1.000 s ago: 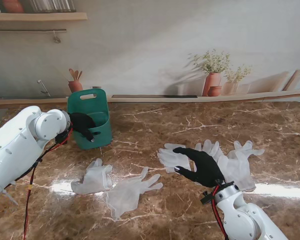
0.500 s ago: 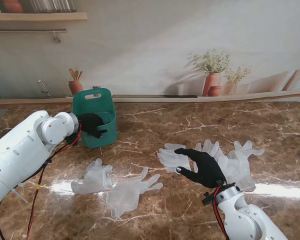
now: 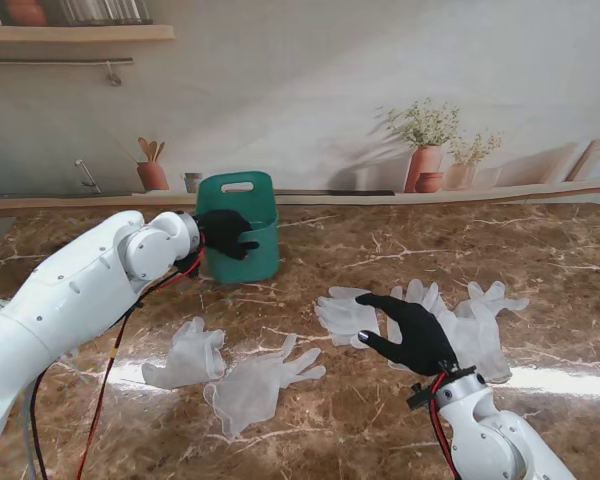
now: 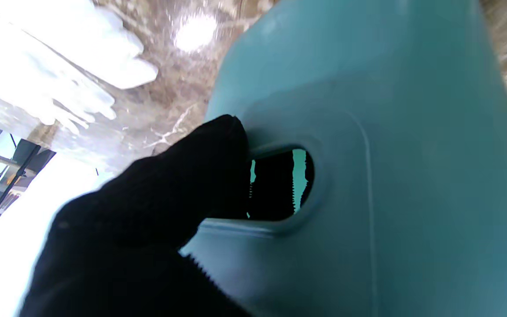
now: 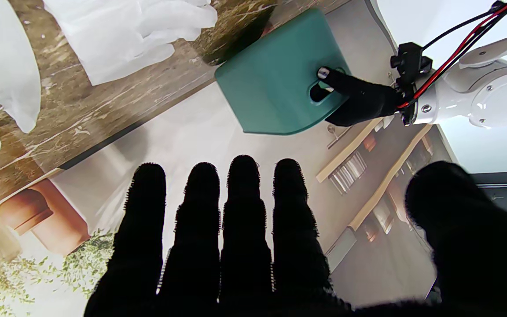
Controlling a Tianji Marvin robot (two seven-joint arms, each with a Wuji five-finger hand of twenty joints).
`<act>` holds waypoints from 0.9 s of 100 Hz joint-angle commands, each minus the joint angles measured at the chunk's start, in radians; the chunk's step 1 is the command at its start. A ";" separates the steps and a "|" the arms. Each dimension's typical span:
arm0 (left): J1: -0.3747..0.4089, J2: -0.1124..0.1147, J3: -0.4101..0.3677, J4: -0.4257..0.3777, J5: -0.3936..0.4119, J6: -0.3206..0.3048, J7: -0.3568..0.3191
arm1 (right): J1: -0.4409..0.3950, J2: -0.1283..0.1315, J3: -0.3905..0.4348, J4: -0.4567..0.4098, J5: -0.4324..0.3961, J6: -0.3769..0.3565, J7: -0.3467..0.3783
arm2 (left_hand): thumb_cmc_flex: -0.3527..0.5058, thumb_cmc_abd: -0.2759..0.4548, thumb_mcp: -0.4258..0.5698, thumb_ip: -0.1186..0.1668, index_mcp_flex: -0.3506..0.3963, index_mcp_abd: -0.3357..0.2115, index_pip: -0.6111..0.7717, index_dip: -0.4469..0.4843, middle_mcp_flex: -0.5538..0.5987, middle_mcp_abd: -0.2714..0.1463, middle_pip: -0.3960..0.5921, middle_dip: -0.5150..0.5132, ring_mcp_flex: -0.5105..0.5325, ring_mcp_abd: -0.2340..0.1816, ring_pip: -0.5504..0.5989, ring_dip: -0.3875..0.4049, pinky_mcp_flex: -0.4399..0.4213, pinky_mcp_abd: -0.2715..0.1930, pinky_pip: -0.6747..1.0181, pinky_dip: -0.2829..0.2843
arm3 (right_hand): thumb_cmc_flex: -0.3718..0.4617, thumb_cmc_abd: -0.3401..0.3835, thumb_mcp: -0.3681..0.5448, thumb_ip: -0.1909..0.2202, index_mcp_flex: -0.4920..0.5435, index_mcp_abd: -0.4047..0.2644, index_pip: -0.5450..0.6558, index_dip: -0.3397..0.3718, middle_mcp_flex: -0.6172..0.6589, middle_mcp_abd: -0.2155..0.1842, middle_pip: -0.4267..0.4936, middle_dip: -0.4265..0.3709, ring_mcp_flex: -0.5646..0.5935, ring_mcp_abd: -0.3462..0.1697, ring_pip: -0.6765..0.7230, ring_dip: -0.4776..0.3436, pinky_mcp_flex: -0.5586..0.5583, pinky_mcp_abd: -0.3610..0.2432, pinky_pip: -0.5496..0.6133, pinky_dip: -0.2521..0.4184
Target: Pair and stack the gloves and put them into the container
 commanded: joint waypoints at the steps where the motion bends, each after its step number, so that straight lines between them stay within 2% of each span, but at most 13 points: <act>1: -0.044 -0.054 0.053 0.024 -0.031 0.009 0.018 | -0.015 -0.003 0.007 0.015 0.006 -0.002 0.006 | 0.080 0.045 0.080 -0.005 0.079 -0.120 0.068 0.016 0.039 -0.051 -0.008 0.009 0.015 -0.021 0.013 0.010 -0.010 -0.023 0.027 0.005 | -0.007 -0.009 0.019 0.008 0.022 -0.021 0.000 0.000 0.019 -0.023 0.004 0.010 0.019 -0.003 0.003 0.018 0.001 -0.010 0.008 0.023; 15: -0.106 -0.120 0.152 0.116 -0.091 -0.005 0.070 | -0.018 -0.006 0.017 0.022 0.013 -0.008 -0.002 | 0.079 0.047 0.078 -0.005 0.075 -0.123 0.066 0.015 0.035 -0.054 -0.007 0.009 0.009 -0.025 0.011 0.010 -0.014 -0.028 0.024 0.003 | -0.007 -0.010 0.020 0.007 0.017 -0.018 -0.002 -0.001 0.019 -0.021 0.003 0.010 0.021 -0.003 0.003 0.018 0.003 -0.012 0.009 0.023; 32: -0.168 -0.214 0.251 0.246 -0.149 -0.042 0.110 | -0.017 -0.010 0.024 0.031 0.017 -0.019 -0.019 | 0.076 0.049 0.079 -0.004 0.072 -0.124 0.065 0.015 0.031 -0.054 -0.007 0.008 0.008 -0.028 0.010 0.010 -0.015 -0.032 0.025 0.003 | -0.007 -0.010 0.021 0.007 0.017 -0.018 -0.002 -0.002 0.019 -0.022 0.003 0.010 0.021 -0.002 0.003 0.017 0.005 -0.012 0.010 0.022; 43: -0.199 -0.280 0.295 0.340 -0.175 -0.077 0.134 | -0.021 -0.011 0.032 0.033 0.018 -0.025 -0.024 | 0.075 0.049 0.079 -0.004 0.072 -0.122 0.063 0.014 0.031 -0.056 -0.005 0.008 0.008 -0.026 0.012 0.010 -0.014 -0.034 0.026 0.003 | -0.007 -0.009 0.022 0.007 0.017 -0.017 -0.002 -0.002 0.019 -0.021 0.003 0.011 0.021 -0.002 0.003 0.017 0.005 -0.013 0.011 0.022; 57: -0.223 -0.349 0.327 0.433 -0.195 -0.109 0.152 | -0.026 -0.013 0.044 0.037 0.019 -0.025 -0.032 | 0.073 0.051 0.078 -0.005 0.068 -0.122 0.061 0.013 0.028 -0.055 -0.006 0.008 0.006 -0.029 0.012 0.009 -0.016 -0.035 0.027 0.003 | -0.006 -0.011 0.022 0.007 0.018 -0.017 -0.001 -0.003 0.018 -0.020 0.003 0.010 0.021 -0.003 0.003 0.017 0.005 -0.013 0.011 0.021; 64: -0.232 -0.374 0.339 0.466 -0.200 -0.123 0.154 | -0.027 -0.014 0.048 0.041 0.021 -0.025 -0.035 | 0.071 0.053 0.078 -0.006 0.066 -0.123 0.060 0.013 0.026 -0.056 -0.006 0.007 0.006 -0.030 0.012 0.008 -0.016 -0.035 0.028 0.003 | -0.006 -0.011 0.022 0.007 0.019 -0.018 0.000 -0.003 0.019 -0.021 0.003 0.011 0.021 -0.003 0.003 0.017 0.005 -0.012 0.011 0.021; 72: -0.238 -0.392 0.350 0.487 -0.205 -0.124 0.146 | -0.027 -0.014 0.051 0.045 0.023 -0.026 -0.036 | 0.065 0.058 0.075 -0.007 0.057 -0.119 0.054 0.011 0.021 -0.052 -0.009 0.006 0.000 -0.030 0.010 0.005 -0.019 -0.037 0.027 0.003 | -0.005 -0.011 0.023 0.007 0.019 -0.020 0.000 -0.003 0.018 -0.020 0.003 0.010 0.020 -0.001 0.003 0.017 0.004 -0.012 0.011 0.020; 84: -0.243 -0.408 0.359 0.509 -0.210 -0.117 0.133 | -0.029 -0.015 0.052 0.046 0.025 -0.029 -0.037 | 0.046 0.061 0.062 -0.014 0.042 -0.109 0.043 0.004 0.013 -0.039 -0.014 0.004 -0.008 -0.026 0.011 -0.004 -0.022 -0.039 0.026 0.002 | -0.005 -0.011 0.022 0.007 0.019 -0.018 0.000 -0.003 0.018 -0.019 0.002 0.010 0.022 -0.002 0.004 0.018 0.005 -0.012 0.011 0.020; 90: -0.245 -0.410 0.362 0.512 -0.214 -0.112 0.122 | -0.029 -0.015 0.053 0.046 0.024 -0.030 -0.038 | 0.042 0.056 0.024 -0.034 0.030 -0.099 0.040 -0.007 0.008 -0.029 -0.020 0.007 -0.014 -0.018 0.022 -0.026 -0.026 -0.035 0.027 0.003 | -0.005 -0.012 0.023 0.007 0.019 -0.018 0.000 -0.003 0.017 -0.021 0.002 0.010 0.021 -0.002 0.003 0.017 0.004 -0.011 0.011 0.020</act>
